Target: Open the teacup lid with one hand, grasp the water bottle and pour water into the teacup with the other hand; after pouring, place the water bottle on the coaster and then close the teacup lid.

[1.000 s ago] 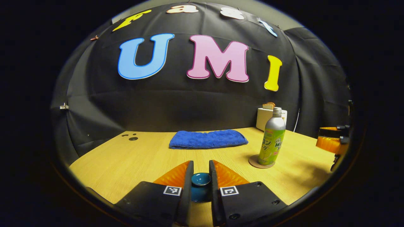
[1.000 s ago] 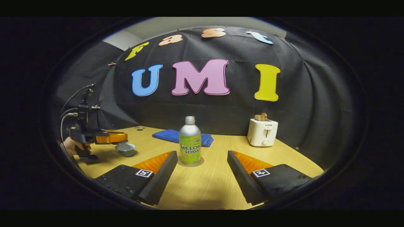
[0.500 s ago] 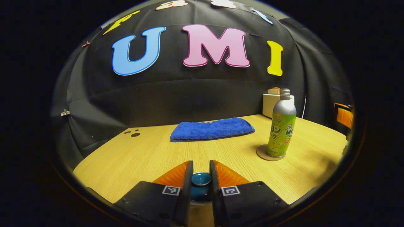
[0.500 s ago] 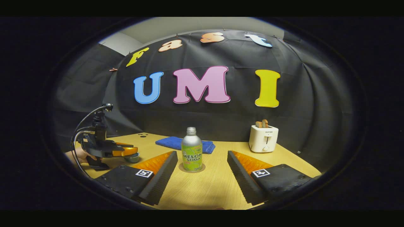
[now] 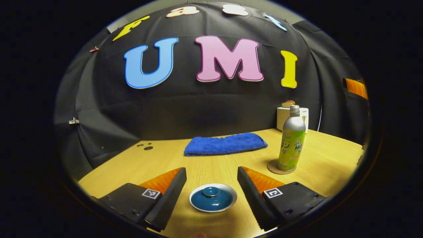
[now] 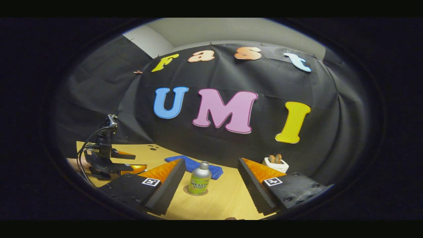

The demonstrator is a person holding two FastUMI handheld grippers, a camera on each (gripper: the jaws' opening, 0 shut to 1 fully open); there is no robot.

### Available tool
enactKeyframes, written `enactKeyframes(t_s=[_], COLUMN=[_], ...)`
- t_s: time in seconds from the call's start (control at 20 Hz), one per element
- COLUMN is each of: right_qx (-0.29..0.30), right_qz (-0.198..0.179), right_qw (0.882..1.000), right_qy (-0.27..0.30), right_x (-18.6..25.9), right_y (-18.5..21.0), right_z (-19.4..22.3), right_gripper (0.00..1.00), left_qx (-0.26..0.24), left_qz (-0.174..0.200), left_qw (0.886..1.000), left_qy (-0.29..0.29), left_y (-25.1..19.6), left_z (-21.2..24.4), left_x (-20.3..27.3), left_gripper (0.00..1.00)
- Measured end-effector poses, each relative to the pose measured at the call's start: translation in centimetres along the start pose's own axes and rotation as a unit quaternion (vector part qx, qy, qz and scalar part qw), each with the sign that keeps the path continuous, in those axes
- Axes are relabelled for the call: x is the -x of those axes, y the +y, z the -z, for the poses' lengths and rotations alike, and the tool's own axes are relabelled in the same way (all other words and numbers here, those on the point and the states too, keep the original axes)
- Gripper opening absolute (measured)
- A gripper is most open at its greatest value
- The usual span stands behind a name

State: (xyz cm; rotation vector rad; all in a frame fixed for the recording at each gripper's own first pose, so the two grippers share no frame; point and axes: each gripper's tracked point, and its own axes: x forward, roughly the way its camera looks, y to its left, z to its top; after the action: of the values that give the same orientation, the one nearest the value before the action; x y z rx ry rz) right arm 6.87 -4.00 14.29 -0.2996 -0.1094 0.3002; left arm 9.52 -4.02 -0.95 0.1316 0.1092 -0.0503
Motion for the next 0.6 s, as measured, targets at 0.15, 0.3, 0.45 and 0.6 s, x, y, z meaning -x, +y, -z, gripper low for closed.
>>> enactKeyframes(t_s=[0.15,0.3,0.45,0.6], right_qx=[-0.005,-0.037,-0.029,-0.042], right_qz=[0.007,0.003,0.005,-0.002], right_qw=[1.000,0.999,1.000,0.999], right_qy=[-0.030,-0.001,-0.007,-0.025], right_x=[-1.2,-1.4,-1.3,-1.0], right_y=[-1.3,-0.7,-1.0,-0.8], right_z=[-2.8,-1.5,-3.2,-5.4], right_gripper=[0.96,0.96,0.97,0.97], left_qx=[-0.008,-0.007,-0.012,0.011], left_qz=[-0.022,-0.028,-0.038,-0.042], left_qw=[0.998,0.997,0.996,0.994], left_qy=[-0.050,-0.070,-0.086,-0.099], left_y=[0.9,1.3,2.0,2.3], left_z=[-3.3,-4.7,-5.8,-6.5], left_x=[3.6,5.5,6.9,8.1], left_gripper=[0.97,0.97,0.97,0.97])
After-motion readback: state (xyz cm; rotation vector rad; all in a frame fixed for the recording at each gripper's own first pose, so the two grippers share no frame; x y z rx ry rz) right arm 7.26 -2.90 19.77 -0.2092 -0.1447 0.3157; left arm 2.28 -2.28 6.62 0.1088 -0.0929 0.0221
